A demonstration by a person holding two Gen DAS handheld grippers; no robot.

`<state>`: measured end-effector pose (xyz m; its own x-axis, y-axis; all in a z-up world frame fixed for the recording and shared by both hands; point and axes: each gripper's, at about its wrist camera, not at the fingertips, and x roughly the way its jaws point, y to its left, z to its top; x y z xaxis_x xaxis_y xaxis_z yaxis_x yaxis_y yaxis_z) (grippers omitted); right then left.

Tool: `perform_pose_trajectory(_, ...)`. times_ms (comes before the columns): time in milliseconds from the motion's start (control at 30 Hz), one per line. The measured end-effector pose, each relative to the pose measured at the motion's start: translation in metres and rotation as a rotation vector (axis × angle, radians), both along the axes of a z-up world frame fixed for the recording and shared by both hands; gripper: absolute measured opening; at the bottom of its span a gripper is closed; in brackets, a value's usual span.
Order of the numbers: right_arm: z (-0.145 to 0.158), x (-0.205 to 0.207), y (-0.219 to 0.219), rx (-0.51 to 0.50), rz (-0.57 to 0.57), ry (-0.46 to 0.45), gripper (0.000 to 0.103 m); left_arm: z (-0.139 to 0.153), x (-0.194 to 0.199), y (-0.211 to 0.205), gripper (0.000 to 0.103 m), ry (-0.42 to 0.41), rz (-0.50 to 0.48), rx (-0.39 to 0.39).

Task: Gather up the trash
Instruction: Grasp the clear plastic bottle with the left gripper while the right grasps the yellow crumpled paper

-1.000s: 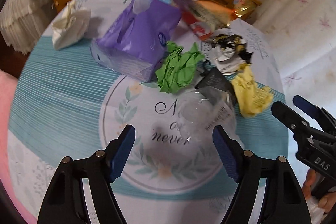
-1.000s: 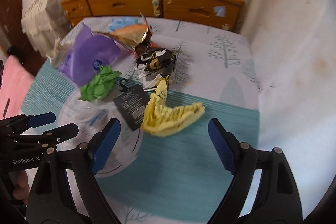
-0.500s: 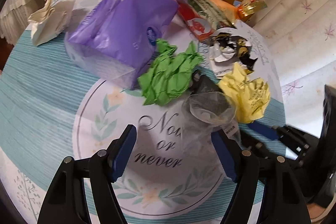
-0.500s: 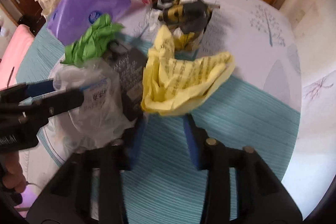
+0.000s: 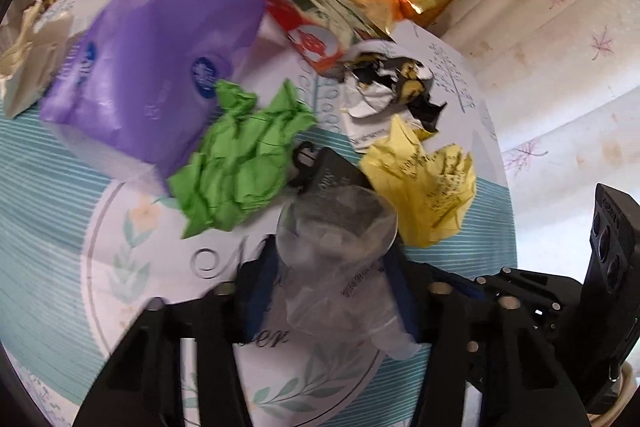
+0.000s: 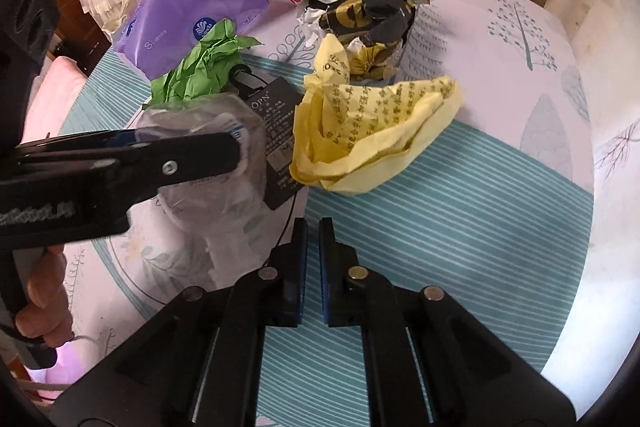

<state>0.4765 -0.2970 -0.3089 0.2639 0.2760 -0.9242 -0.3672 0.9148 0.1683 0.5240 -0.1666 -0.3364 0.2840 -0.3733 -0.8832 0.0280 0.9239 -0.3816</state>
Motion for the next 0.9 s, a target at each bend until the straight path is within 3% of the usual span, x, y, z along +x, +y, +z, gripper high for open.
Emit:
perform_pose_trajectory(133, 0.002, 0.003, -0.01, 0.04, -0.047, 0.03, 0.004, 0.0, 0.003, -0.005, 0.024, 0.0, -0.004, -0.025)
perform_pose_trajectory(233, 0.004, 0.012, -0.025, 0.102, -0.117, 0.069, 0.011, 0.009, 0.002, -0.005, 0.021, -0.021, 0.003, -0.001)
perform_pose_trajectory(267, 0.006, 0.015, -0.03, 0.128, -0.141, 0.08, 0.016, 0.013, 0.0, -0.004, 0.021, -0.026, 0.011, 0.016)
perform_pose_trajectory(333, 0.011, 0.021, -0.039, 0.18, -0.186, 0.093, 0.058, 0.023, -0.004, 0.001, 0.021, -0.036, 0.019, 0.038)
perform_pose_trajectory(367, 0.015, 0.023, -0.042, 0.222, -0.207, 0.099, 0.064, 0.029, -0.006, 0.005, 0.021, -0.043, 0.024, 0.04)
perform_pose_trajectory(533, 0.018, 0.042, -0.053, 0.336, -0.315, 0.129, 0.066, 0.049, -0.013, 0.012, 0.021, -0.067, 0.039, 0.049)
perform_pose_trajectory(900, -0.007, 0.084, -0.036, 0.279, -0.478, 0.155, 0.065, 0.08, -0.027, 0.043, 0.021, -0.101, 0.074, 0.089)
